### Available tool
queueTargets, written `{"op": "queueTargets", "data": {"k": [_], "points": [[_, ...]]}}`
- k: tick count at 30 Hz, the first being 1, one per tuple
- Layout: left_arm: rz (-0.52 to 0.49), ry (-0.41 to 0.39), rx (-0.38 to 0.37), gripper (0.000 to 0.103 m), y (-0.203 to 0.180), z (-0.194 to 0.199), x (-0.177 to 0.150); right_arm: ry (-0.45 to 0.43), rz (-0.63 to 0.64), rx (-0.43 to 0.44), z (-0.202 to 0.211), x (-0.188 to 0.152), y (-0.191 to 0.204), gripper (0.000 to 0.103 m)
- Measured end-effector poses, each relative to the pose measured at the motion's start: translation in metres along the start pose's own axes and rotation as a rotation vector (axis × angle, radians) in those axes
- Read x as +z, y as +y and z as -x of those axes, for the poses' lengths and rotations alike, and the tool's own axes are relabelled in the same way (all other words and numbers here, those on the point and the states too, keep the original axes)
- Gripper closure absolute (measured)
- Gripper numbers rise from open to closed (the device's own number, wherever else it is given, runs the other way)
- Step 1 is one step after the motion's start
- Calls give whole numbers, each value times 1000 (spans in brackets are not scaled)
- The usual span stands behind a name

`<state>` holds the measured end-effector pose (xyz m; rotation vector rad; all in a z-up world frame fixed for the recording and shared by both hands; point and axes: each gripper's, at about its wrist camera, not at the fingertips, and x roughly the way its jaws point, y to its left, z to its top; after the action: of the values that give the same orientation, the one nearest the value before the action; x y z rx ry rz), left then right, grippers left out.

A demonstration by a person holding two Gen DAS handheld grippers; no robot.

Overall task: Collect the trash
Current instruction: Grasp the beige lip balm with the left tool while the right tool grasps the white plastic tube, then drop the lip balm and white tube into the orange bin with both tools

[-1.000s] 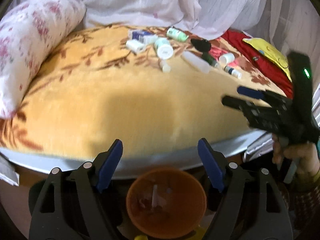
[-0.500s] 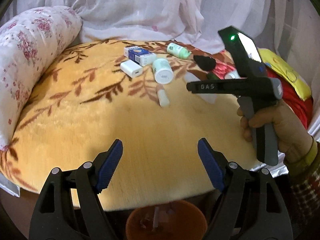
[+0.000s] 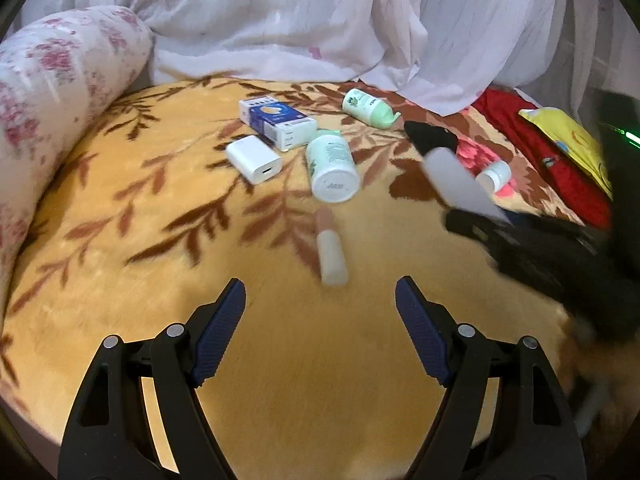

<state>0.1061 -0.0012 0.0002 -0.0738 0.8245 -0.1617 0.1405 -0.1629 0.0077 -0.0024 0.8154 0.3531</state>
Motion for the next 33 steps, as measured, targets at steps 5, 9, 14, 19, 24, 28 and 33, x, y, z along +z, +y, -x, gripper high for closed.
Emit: {"op": "queueTargets", "data": {"k": [5,9,14,19,24,28,33], "points": [[-25,37,45,27,-10,-35,18,-48,10,27,32,-12,-1,73],[-47,85,74,41,-13,-59,24,-65,19,33,46,-20,-1,73],[-18,118,62,85,-7,-72,21,-66,13,51,50,-30,-2,72],[-38,73,59,85,-6,-51,13,-62,10,63,54,-39,0,72],[-54,61,15,85,-3,-10,-8,-48,46,87,65,-53,12,72],[-80,53,-11,85,-2,28,-34,-10,89,138,77,-77,32,72],[-117,103,-63,85,-1,69,-83,61,139,197,90,-114,56,72]]}}
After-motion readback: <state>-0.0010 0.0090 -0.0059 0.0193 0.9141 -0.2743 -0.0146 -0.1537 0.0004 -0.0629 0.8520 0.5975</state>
